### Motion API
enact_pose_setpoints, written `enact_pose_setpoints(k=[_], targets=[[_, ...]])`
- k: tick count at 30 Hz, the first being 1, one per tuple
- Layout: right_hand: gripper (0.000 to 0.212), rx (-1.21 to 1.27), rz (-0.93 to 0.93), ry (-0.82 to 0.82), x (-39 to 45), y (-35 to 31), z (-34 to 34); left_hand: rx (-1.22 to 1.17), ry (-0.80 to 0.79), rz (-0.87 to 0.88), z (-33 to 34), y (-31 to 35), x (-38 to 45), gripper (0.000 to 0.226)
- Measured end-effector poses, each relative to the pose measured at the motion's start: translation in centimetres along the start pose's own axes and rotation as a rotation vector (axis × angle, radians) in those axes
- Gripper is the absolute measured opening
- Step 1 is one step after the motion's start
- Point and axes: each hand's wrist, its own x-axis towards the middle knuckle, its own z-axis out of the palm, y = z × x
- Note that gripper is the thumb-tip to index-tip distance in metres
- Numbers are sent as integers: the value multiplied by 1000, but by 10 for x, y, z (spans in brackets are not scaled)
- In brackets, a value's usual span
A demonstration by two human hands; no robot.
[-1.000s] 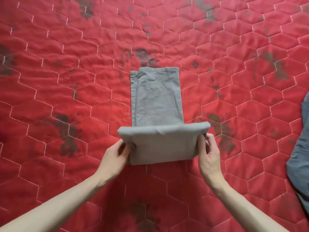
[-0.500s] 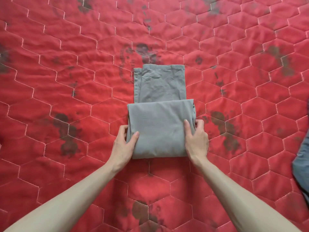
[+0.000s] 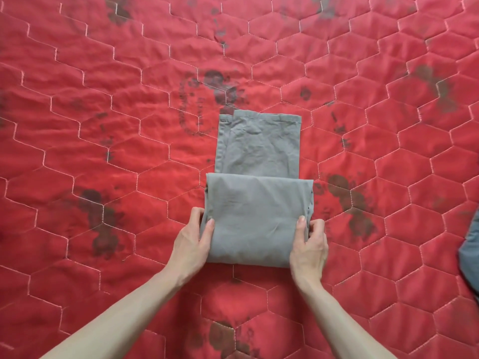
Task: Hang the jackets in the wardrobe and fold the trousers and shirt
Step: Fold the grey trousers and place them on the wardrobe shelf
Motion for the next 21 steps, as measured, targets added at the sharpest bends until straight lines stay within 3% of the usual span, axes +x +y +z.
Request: enact_pose_setpoints(k=[5, 10, 14, 17, 19, 21], targets=[[42, 110, -17, 43, -15, 1, -7, -6, 2, -7, 0, 1, -3, 5], [45, -138, -76, 17, -30, 20, -11, 97, -10, 26, 2, -3, 0, 6], [44, -173, -88, 130, -28, 14, -10, 198, 39, 32, 4, -2, 4, 9], [53, -137, -321, 161, -20, -2, -5, 279, 133, 92, 10, -2, 7, 16], [58, -241, -528, 77, -16, -10, 2, 288, 172, 121, 14, -2, 11, 24], [60, -383, -577, -12, -14, -7, 10, 291, 185, 140, 17, -2, 14, 30]])
